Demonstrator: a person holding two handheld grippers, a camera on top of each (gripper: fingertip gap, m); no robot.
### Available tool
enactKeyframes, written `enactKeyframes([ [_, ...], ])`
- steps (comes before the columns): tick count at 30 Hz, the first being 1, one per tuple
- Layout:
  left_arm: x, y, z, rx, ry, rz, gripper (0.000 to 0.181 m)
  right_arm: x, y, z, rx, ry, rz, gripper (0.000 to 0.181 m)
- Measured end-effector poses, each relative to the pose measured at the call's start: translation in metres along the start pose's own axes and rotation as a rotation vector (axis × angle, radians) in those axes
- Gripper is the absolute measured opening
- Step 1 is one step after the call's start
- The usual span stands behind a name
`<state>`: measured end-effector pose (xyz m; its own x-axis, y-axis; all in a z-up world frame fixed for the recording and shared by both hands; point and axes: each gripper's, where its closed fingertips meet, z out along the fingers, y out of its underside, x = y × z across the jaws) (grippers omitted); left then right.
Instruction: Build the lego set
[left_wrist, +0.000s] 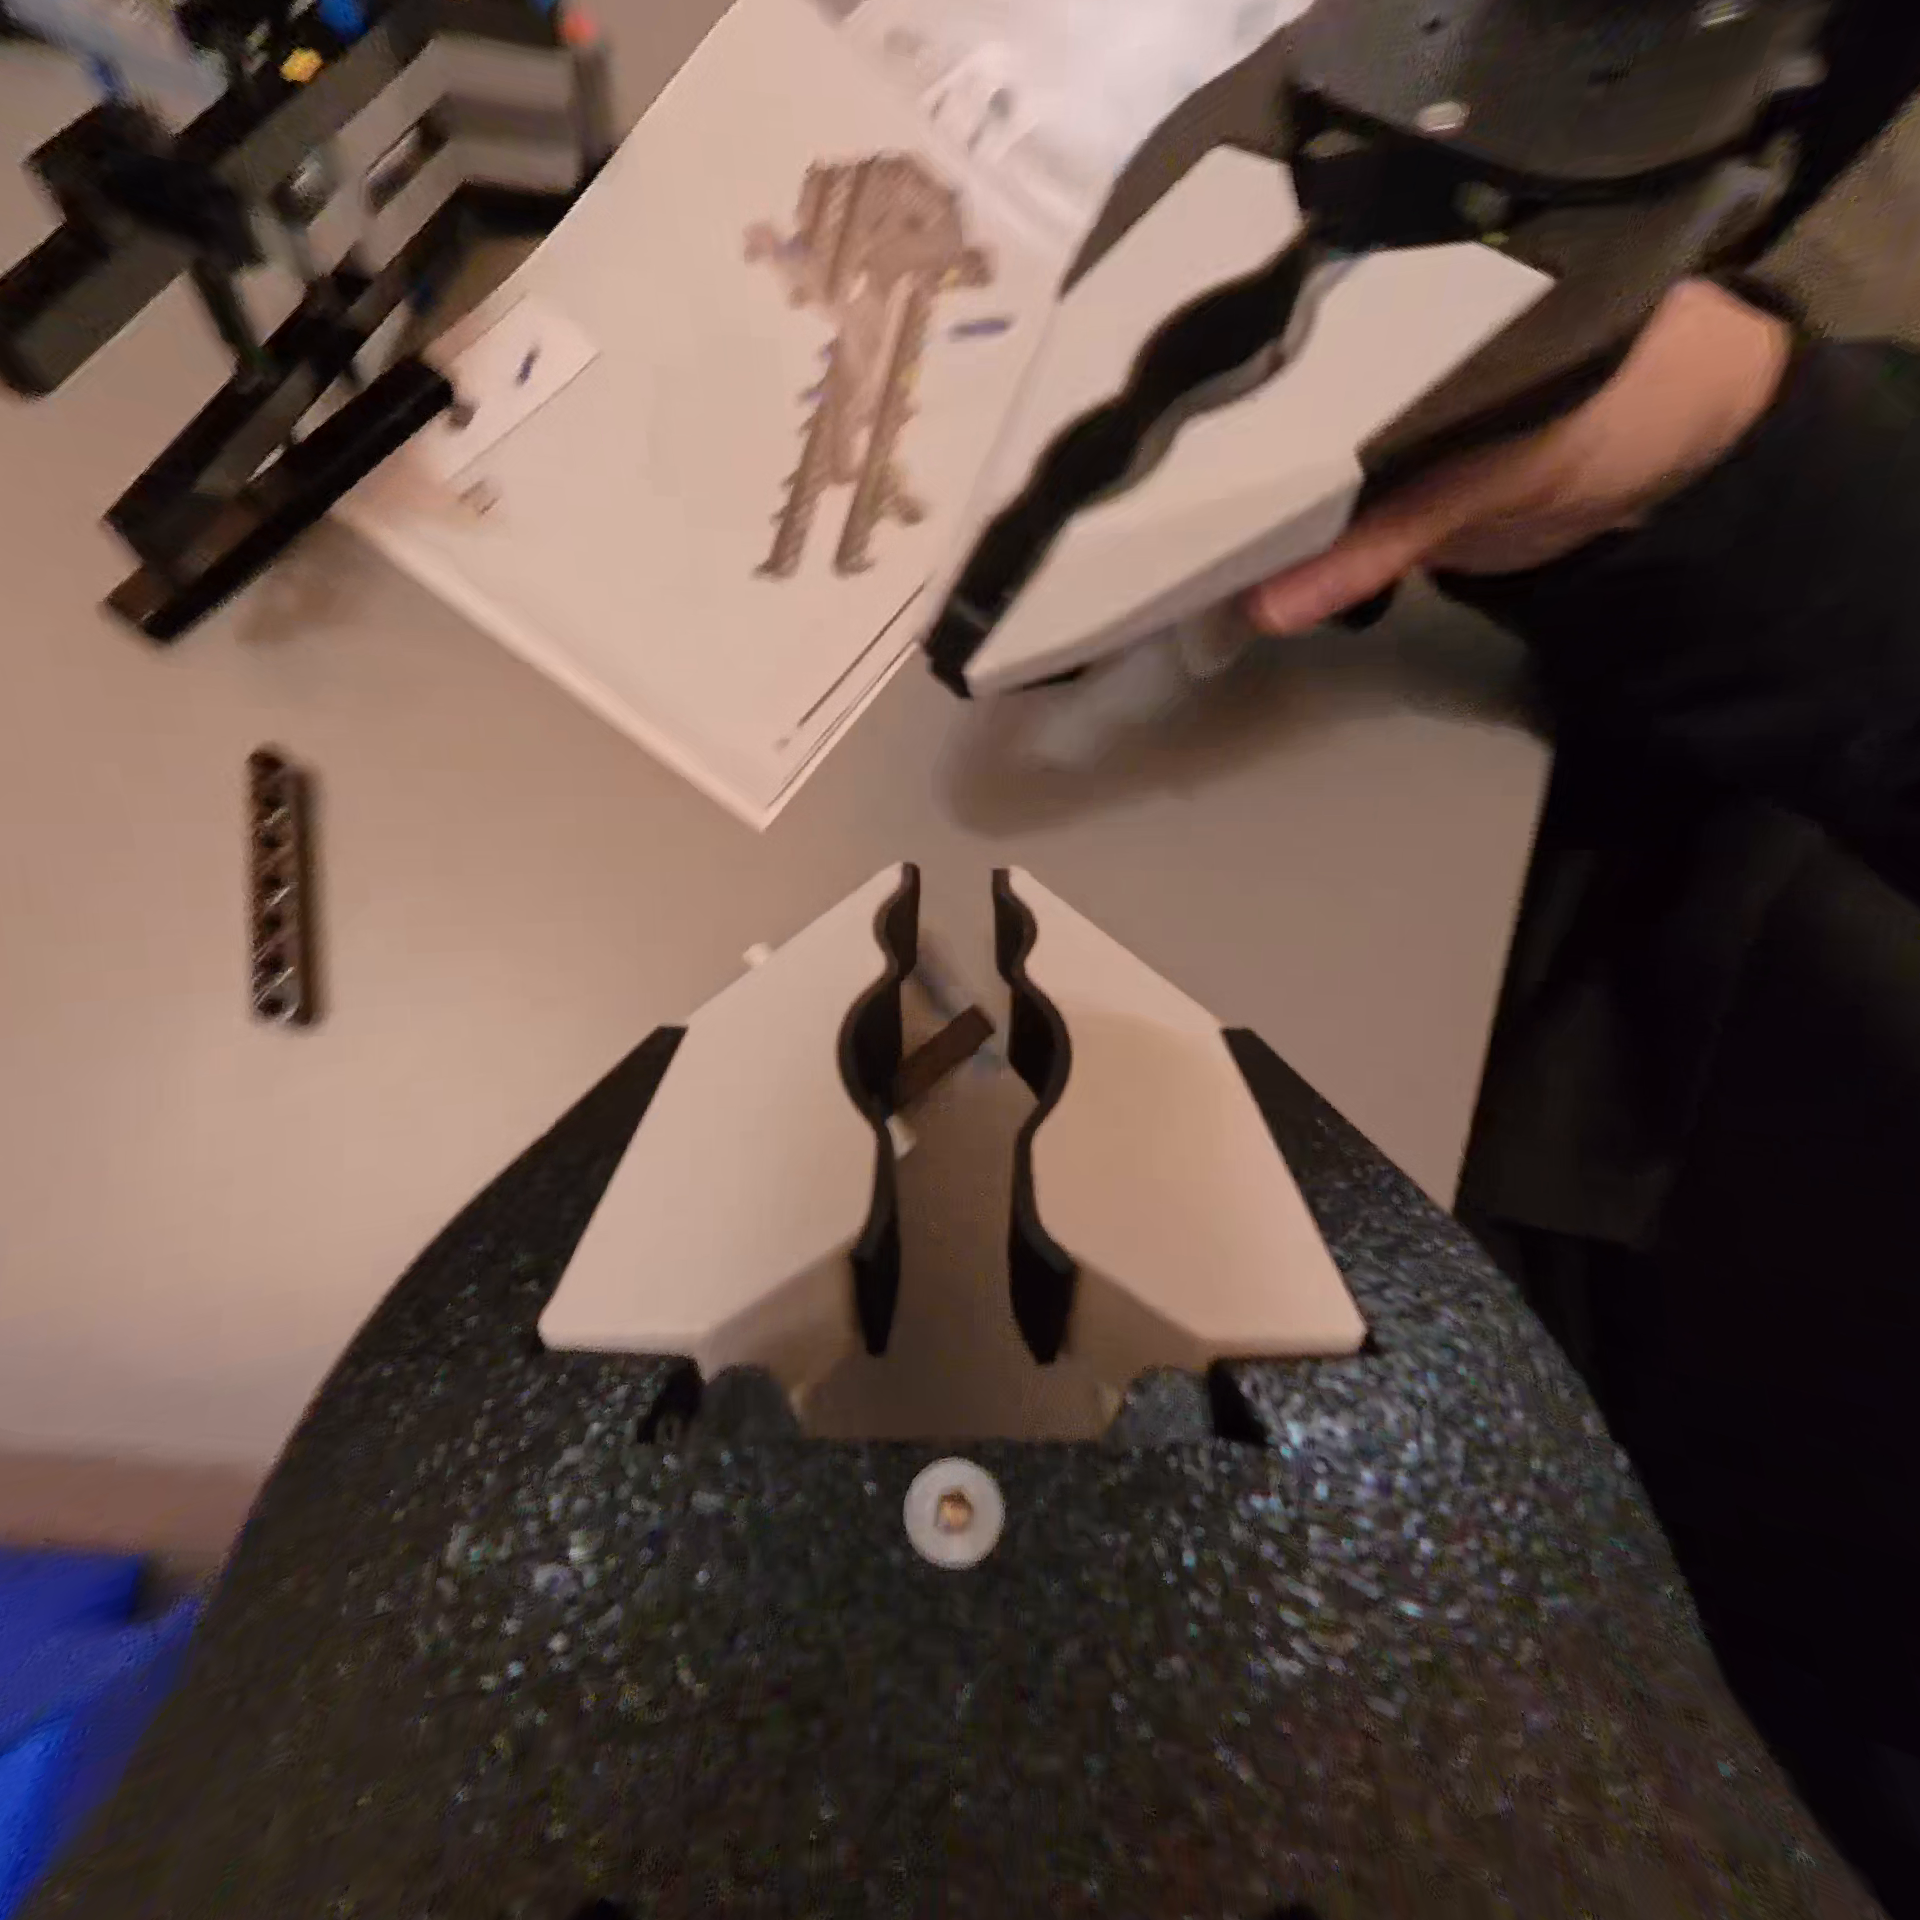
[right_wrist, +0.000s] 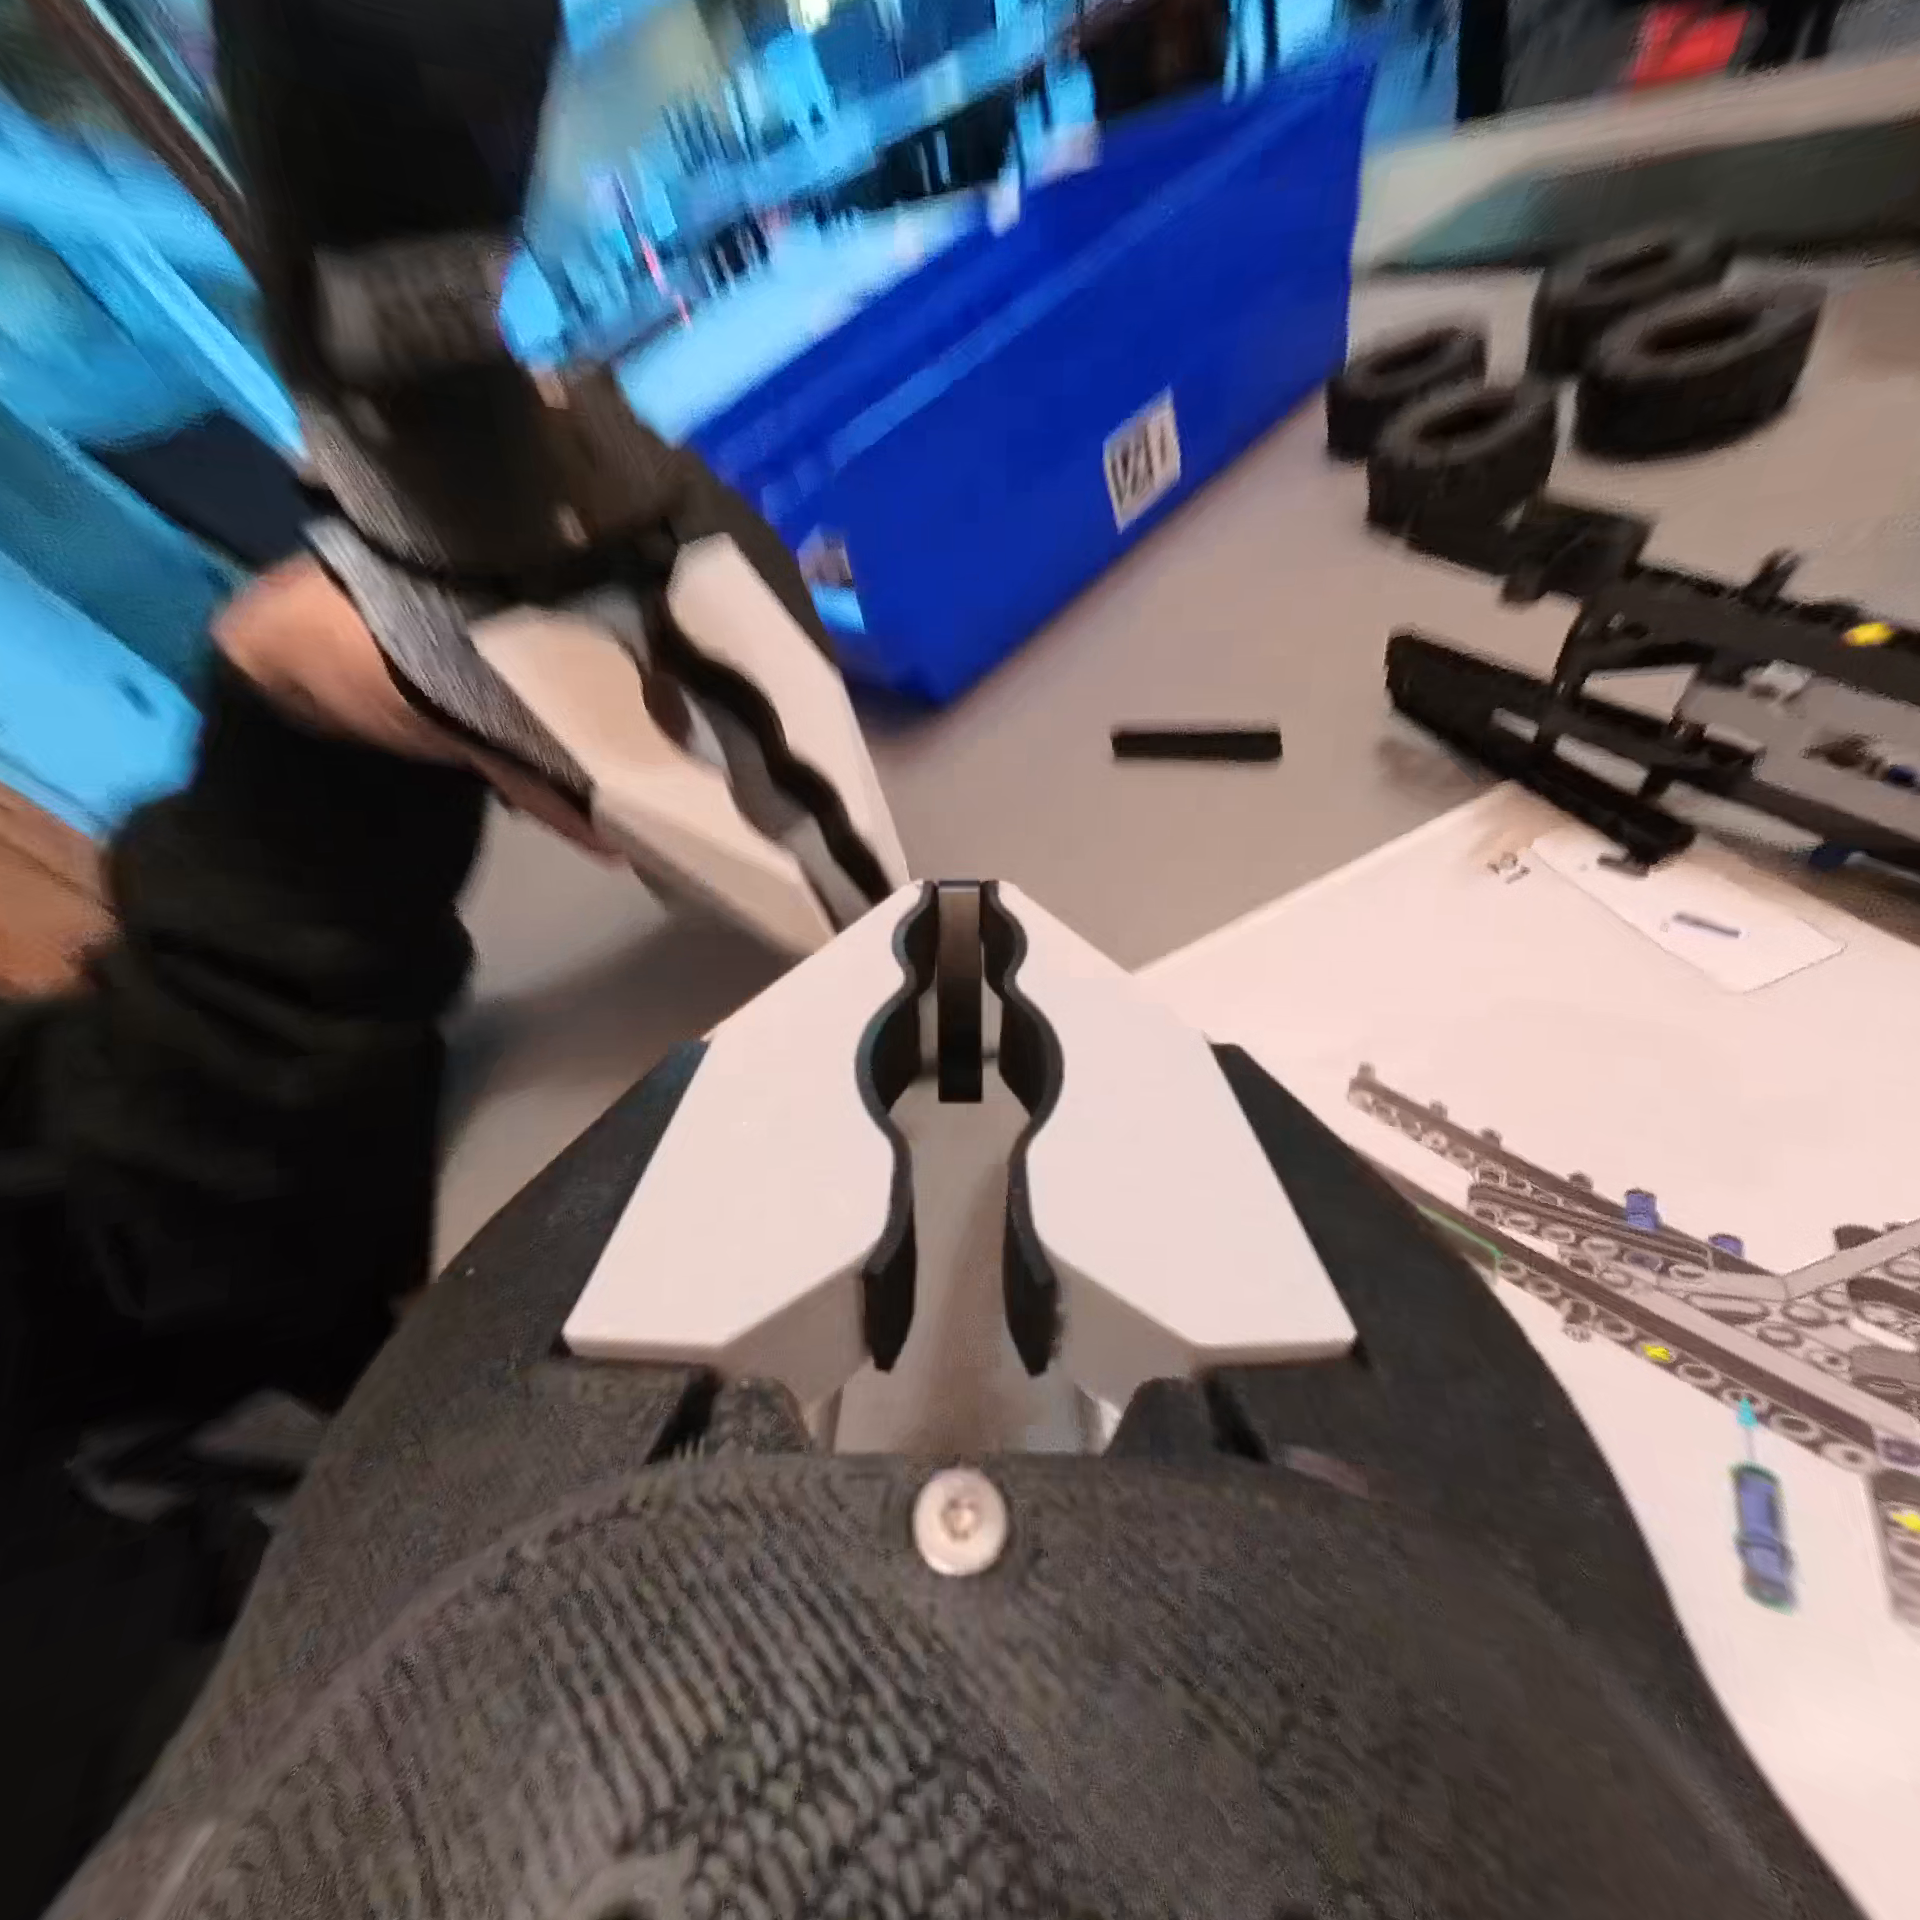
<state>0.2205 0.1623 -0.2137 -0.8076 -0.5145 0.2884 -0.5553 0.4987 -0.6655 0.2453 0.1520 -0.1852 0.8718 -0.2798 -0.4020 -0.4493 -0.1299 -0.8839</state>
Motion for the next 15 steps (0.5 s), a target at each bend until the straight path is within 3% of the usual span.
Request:
enactKeyframes([
  [1, 0.008, -0.006, 0.002, 0.024, 0.041, 0.016, 0.015, -0.001, -0.014, -0.006, 0.097, -0.029, 0.047, 0.005],
  [4, 0.027, -0.022, 0.01, 0.088, 0.125, 0.032, 0.02, -0.004, -0.046, -0.027, 0.349, -0.122, 0.193, 0.005],
  [6, 0.033, -0.038, 0.017, 0.151, 0.148, 0.003, 0.024, -0.008, -0.055, -0.035, 0.435, -0.162, 0.229, 0.005],
  [10, 0.048, -0.069, 0.015, 0.318, 0.225, -0.017, 0.024, -0.012, -0.061, -0.041, 0.495, -0.15, 0.18, 0.005],
  [13, 0.043, -0.079, 0.015, 0.37, 0.178, -0.03, 0.022, -0.021, -0.064, -0.044, 0.513, -0.183, 0.159, 0.005],
  [15, 0.05, -0.082, 0.013, 0.393, 0.197, 0.019, 0.01, -0.019, -0.064, -0.046, 0.523, -0.162, 0.136, 0.005],
])
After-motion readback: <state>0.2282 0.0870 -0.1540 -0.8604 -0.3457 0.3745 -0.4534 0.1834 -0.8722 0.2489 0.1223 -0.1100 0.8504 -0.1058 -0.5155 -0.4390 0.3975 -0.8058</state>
